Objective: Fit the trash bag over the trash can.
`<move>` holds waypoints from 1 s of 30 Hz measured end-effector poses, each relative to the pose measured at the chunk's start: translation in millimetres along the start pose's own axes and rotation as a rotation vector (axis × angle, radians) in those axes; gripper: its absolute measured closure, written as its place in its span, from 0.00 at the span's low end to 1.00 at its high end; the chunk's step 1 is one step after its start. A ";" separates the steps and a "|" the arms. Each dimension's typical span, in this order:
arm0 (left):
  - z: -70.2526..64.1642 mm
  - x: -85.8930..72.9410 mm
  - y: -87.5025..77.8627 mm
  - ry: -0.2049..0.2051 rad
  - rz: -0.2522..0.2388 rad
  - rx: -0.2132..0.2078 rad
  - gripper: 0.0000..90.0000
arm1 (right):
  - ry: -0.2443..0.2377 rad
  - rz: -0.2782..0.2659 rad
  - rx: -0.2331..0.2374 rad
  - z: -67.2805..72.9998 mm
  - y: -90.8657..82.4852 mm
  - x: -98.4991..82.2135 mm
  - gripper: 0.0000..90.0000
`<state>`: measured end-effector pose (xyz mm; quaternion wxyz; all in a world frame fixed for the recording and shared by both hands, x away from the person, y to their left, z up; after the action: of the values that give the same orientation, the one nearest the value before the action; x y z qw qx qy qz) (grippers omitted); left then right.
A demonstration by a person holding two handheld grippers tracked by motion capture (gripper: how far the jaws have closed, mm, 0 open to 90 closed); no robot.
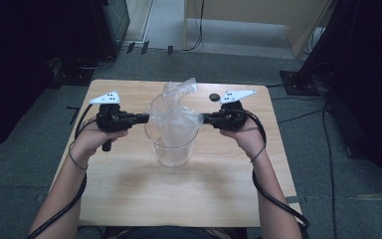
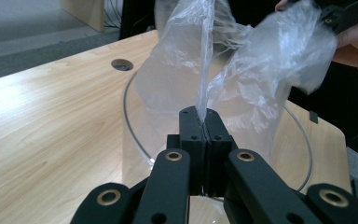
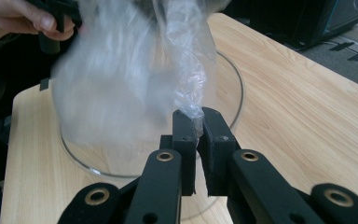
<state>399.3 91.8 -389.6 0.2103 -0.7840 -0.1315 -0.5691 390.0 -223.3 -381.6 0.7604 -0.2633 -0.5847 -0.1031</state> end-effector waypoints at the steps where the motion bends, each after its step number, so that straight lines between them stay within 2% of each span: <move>1: 1.2 0.1 -1.7 -0.003 -0.001 0.004 0.99 | -0.001 0.006 0.002 -1.1 -2.2 -0.6 0.95; 4: 4.0 -0.3 -5.5 -0.006 -0.006 0.016 0.99 | -0.006 0.019 0.007 -3.6 -6.3 -3.1 0.95; 6: 7.1 -1.2 -8.8 0.000 -0.009 0.039 0.99 | 0.003 0.019 0.004 -7.3 -10.6 -4.7 0.95; 11: 7.3 -3.4 -12.5 -0.009 -0.007 0.034 0.98 | 0.003 0.031 0.001 -11.2 -18.1 -4.4 0.94; 12: 6.2 -4.5 -12.9 -0.012 -0.006 0.024 0.91 | -0.001 0.038 0.027 -10.6 -20.2 -3.1 0.85; 13: 5.2 -5.0 -13.0 -0.009 -0.010 0.017 0.91 | -0.001 0.038 0.027 -10.6 -20.2 -3.1 0.85; 14: 3.5 -5.3 -13.2 -0.009 -0.010 0.005 0.88 | -0.007 0.037 0.038 -9.9 -20.3 -2.4 0.79; 15: 1.6 -5.0 -13.7 -0.003 -0.016 -0.004 0.83 | -0.018 0.023 0.045 -8.7 -20.5 -0.4 0.72; 17: -1.1 -3.2 -15.2 -0.014 -0.030 -0.016 0.75 | -0.012 -0.023 0.066 -7.8 -21.4 5.4 0.65; 18: -3.1 -1.1 -17.3 -0.016 -0.043 -0.022 0.67 | -0.004 -0.048 0.066 -7.7 -22.5 9.3 0.62; 19: -3.1 -1.1 -17.3 -0.016 -0.043 -0.022 0.65 | -0.004 -0.048 0.066 -7.7 -22.5 9.3 0.62; 24: -3.1 6.7 -19.8 -0.002 -0.072 0.003 0.61 | -0.008 -0.066 0.028 -10.8 -18.5 12.2 0.61; 27: -2.6 9.9 -10.9 0.027 -0.062 0.015 0.60 | 0.006 -0.079 0.003 -14.0 -13.9 13.1 0.61; 30: -1.7 12.3 -5.1 0.022 -0.062 0.013 0.60 | 0.020 -0.088 -0.011 -16.1 -10.6 13.7 0.61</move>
<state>399.5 95.1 -376.5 0.1991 -0.7718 -0.1572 -0.5831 402.6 -238.4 -368.5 0.7595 -0.2405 -0.5873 -0.1426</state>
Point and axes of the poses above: each handheld gripper's, and its own axes: y roughly forward along the jaws, x roughly out of its top, z roughly to its left, the point moved 4 cm from there along y, roughly forward along the jaws, and after that the axes turned 14 degrees about -z, right-handed, at the moved point
